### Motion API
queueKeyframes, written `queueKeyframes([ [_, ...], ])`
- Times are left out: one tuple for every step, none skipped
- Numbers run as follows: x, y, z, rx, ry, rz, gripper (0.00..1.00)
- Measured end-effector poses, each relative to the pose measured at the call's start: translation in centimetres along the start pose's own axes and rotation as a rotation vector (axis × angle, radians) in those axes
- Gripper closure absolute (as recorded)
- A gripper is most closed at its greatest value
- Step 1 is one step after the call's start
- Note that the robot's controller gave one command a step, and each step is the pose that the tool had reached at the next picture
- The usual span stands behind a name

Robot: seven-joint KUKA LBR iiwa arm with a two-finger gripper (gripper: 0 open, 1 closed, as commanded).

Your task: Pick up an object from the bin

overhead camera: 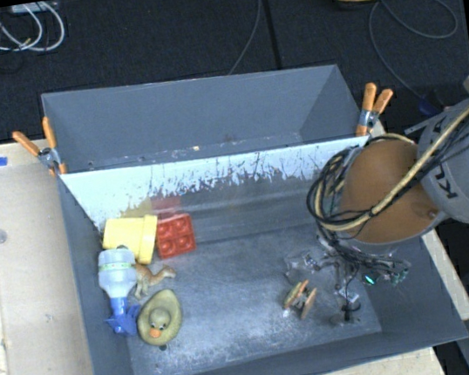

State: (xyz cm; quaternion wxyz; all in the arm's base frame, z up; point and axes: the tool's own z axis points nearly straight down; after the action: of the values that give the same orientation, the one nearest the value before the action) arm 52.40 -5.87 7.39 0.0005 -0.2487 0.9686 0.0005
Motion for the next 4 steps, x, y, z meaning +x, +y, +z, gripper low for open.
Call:
queueKeyframes([
  [1.7, 3.2, 0.5, 0.000, -0.003, -0.065, 1.00],
  [1.7, 3.3, 0.5, 0.000, -0.003, -0.065, 1.00],
  [3.4, 2.9, -11.7, -0.002, -0.003, -0.086, 1.00],
  [3.4, 2.8, -11.7, -0.002, -0.003, -0.086, 1.00],
])
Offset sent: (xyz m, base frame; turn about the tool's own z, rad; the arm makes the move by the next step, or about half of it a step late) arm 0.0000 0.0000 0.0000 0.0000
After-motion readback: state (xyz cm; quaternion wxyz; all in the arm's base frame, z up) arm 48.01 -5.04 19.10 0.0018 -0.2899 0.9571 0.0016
